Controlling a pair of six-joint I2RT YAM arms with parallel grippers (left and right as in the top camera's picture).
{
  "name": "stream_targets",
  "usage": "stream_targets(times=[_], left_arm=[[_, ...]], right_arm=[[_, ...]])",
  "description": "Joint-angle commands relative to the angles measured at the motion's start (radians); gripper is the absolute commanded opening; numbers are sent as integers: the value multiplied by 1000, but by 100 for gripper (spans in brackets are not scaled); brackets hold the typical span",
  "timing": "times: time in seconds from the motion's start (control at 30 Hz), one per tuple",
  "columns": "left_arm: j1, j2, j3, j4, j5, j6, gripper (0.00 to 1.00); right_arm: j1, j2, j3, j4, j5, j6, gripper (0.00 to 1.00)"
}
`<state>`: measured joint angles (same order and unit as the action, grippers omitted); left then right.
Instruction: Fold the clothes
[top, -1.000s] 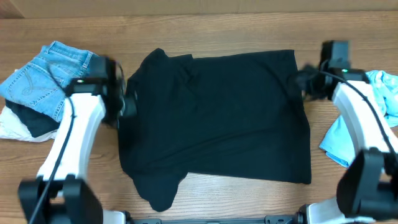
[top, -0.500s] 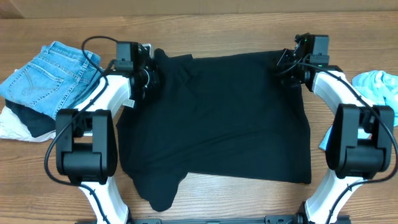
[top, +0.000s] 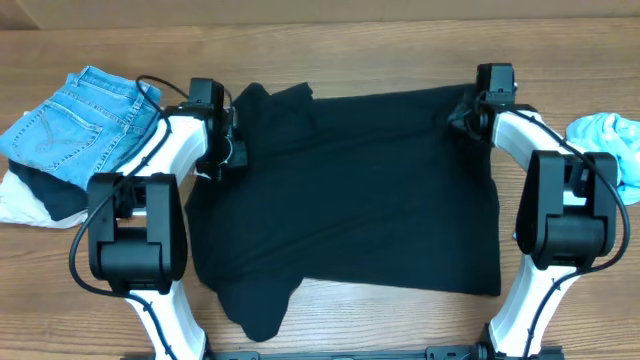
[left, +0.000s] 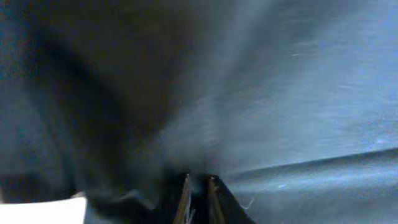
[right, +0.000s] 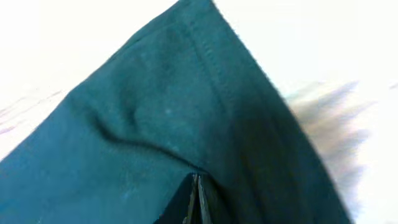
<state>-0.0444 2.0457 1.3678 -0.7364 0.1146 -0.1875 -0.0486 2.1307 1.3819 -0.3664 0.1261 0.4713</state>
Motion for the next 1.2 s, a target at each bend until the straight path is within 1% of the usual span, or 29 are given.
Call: stream_targets(times=[0.0,0.13,0.2,0.23,0.27,0.3,0.33,0.4,0.5,0.53,0.57,0.63,0.67,0.7,0.83,0.93,1.07,1.17], left_arm=[[87,40,-42,-68,-123,-7,13],[112,26,-39,-80,-119,-6,13],[108,-3,-19,-82,-77,12,17],[101,-26,4,-83,-34,39,22],[90,-52,36,-87,3,59,27],[61,-109,117,-90,55,99,36],[42,-135,158,-90,67,117,40],[10,-161,214,-85,67,145,47],[-59,-170,308,-14,110,157,72],[-83,-170,315,52,163,195,73],[-98,-169,315,104,174,226,72],[-121,-147,315,182,142,237,67],[-129,-121,315,206,130,242,68],[-132,-93,315,214,130,252,69],[-134,78,324,232,130,294,65],[-138,182,330,304,130,335,63],[-161,260,330,386,130,390,63],[-176,293,330,413,110,395,63]], right_arm=[[-46,26,2,-85,246,5,4],[-47,21,69,-165,251,5,4],[-47,-3,122,-206,156,-2,6],[-47,-22,149,-226,99,-12,9],[-47,-47,178,-243,36,-32,15],[-47,-114,221,-272,-69,-34,35],[-47,-141,226,-275,-108,-35,40],[-47,-185,226,-275,-187,-35,44],[-45,-240,226,-314,-371,-34,46],[-42,-241,226,-341,-426,-34,46],[-39,-241,226,-365,-452,-34,46],[-24,-241,226,-430,-469,-34,47],[-15,-241,226,-452,-470,-45,47],[-4,-241,226,-471,-475,-63,47],[57,-241,226,-552,-480,-95,48],[106,-241,225,-607,-480,-125,47],[162,-241,222,-645,-476,-132,48],[181,-241,222,-663,-464,-132,48]])
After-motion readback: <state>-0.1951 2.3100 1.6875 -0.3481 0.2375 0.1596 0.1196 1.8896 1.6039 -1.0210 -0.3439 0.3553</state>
